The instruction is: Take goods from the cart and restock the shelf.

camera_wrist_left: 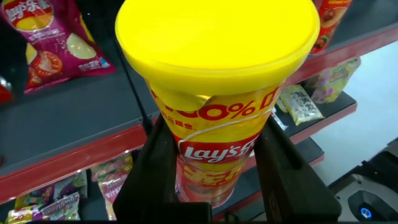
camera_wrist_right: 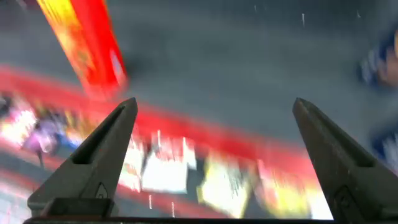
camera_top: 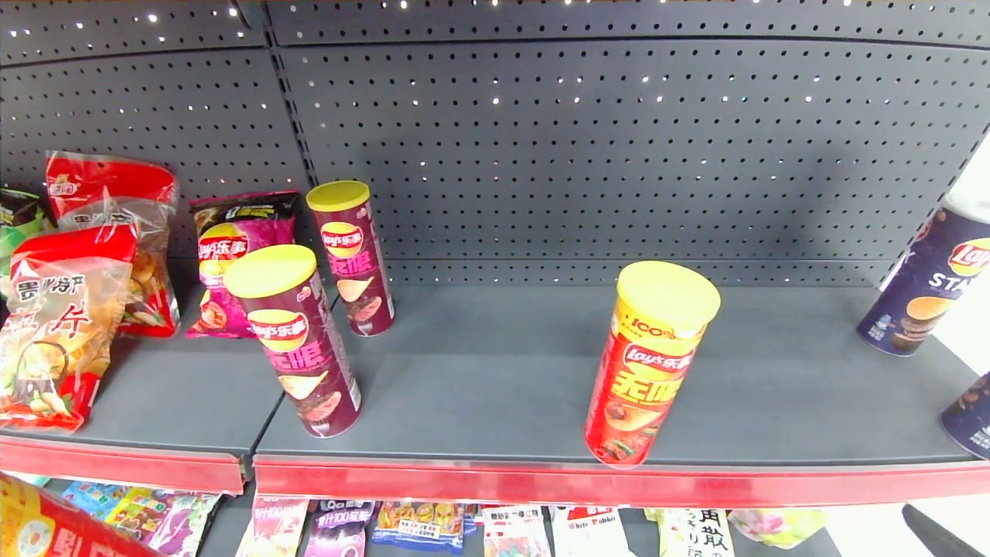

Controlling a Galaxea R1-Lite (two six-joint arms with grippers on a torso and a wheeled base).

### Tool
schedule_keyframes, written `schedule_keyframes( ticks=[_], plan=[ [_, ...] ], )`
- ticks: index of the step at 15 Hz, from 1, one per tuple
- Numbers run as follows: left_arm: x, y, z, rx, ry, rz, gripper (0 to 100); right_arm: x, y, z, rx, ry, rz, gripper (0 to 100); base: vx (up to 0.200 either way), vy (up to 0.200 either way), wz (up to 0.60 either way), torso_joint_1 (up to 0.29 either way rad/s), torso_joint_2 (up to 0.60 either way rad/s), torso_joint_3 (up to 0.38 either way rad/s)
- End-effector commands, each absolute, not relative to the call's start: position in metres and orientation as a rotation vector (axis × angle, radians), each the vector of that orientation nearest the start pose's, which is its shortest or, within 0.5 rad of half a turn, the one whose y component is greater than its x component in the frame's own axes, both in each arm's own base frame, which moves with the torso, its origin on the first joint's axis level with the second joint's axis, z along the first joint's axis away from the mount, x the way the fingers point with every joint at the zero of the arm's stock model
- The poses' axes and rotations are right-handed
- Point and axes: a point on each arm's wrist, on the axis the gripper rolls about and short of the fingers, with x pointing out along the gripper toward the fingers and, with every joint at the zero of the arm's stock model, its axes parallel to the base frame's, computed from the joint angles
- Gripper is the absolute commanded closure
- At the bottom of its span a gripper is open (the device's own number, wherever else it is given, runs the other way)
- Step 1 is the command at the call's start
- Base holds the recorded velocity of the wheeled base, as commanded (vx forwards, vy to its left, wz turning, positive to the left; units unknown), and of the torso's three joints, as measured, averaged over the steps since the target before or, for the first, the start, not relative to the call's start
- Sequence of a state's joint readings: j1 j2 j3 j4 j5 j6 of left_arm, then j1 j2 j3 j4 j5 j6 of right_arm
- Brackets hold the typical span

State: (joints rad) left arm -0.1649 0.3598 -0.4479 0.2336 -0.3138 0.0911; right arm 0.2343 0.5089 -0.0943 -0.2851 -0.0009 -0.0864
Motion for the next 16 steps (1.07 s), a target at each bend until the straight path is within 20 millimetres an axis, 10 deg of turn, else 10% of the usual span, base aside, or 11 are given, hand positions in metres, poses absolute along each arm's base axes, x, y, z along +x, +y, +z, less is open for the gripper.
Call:
schedule_keyframes(
  ticks=[1,11,16],
  plan=[
    [-0.014,-0.005,0.182,0.076,0.125,-0.49,100,-0.035,-0.007,0.159,-0.103,0.025,0.087,0,0.0,0.0,0.0,0.0,0.0,0.0],
    [-0.007,-0.005,0.183,0.077,0.159,-0.422,100,-0.024,-0.003,0.139,-0.101,0.276,-0.399,0,0.0,0.0,0.0,0.0,0.0,0.0],
    [-0.009,-0.003,0.182,0.083,0.148,-0.353,100,-0.015,0.001,0.084,-0.066,0.037,-0.131,0,0.0,0.0,0.0,0.0,0.0,0.0]
  ],
)
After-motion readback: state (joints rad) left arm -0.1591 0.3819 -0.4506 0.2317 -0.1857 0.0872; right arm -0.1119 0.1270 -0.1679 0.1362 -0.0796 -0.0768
